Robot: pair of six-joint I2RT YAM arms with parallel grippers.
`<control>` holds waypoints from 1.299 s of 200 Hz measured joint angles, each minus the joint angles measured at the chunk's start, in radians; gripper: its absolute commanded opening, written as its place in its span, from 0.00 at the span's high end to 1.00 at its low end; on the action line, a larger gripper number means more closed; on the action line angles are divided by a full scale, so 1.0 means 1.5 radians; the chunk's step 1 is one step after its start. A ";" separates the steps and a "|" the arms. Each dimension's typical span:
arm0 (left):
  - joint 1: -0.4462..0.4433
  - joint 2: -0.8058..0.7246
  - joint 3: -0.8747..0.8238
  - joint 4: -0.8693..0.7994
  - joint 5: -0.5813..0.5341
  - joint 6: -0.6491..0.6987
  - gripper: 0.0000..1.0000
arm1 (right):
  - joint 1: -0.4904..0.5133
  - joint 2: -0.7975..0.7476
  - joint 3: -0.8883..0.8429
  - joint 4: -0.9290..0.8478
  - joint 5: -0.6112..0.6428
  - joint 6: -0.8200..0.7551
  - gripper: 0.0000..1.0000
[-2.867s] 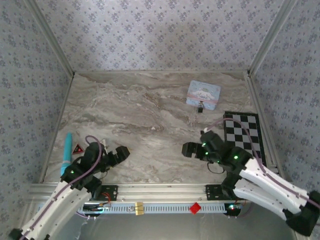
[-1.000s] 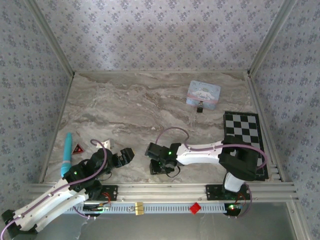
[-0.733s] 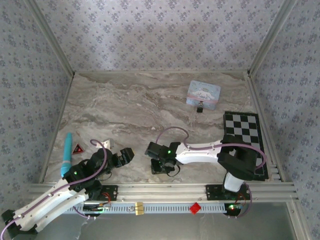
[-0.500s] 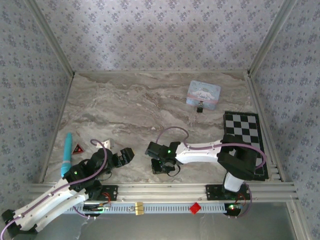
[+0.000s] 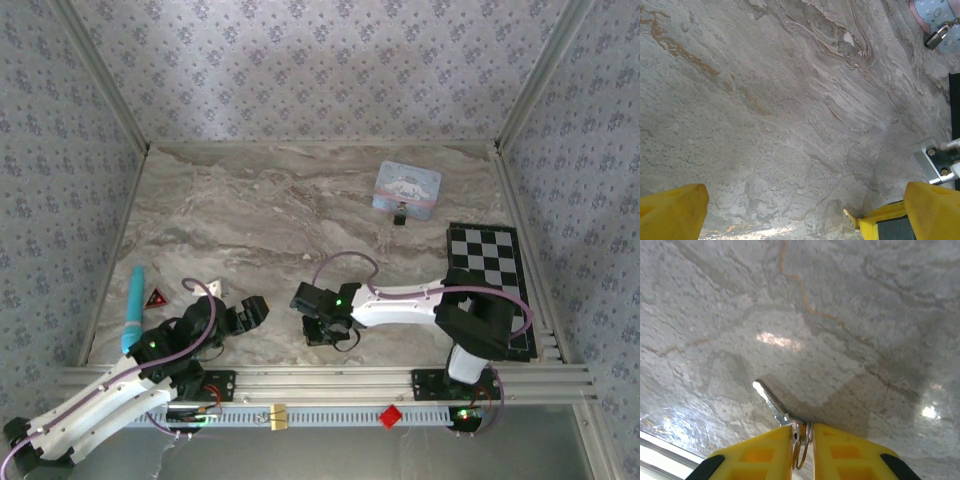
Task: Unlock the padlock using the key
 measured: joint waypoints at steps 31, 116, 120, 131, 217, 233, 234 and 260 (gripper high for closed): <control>0.000 0.000 0.000 0.000 0.000 0.000 0.00 | -0.008 0.000 -0.002 0.012 0.012 -0.001 0.87; 0.000 0.001 0.000 0.009 0.000 0.002 0.00 | -0.028 -0.062 -0.060 0.057 0.033 0.007 1.00; 0.000 0.002 0.000 0.013 0.000 0.002 0.00 | -0.033 -0.073 -0.068 0.067 0.035 0.010 1.00; 0.000 0.005 0.000 0.027 0.000 0.004 0.00 | -0.046 -0.107 -0.096 0.091 0.037 0.017 1.00; 0.075 0.158 0.095 0.279 0.106 0.175 0.00 | -0.232 -0.302 -0.206 0.381 0.012 0.106 1.00; 0.125 0.213 0.153 0.359 0.180 0.198 0.00 | -0.258 -0.321 -0.206 0.428 0.012 0.126 1.00; 0.127 0.215 0.155 0.362 0.183 0.199 0.00 | -0.259 -0.322 -0.206 0.432 0.012 0.127 1.00; 0.165 0.285 0.193 0.478 0.276 0.204 0.01 | -0.264 -0.334 -0.216 0.514 0.012 0.169 1.00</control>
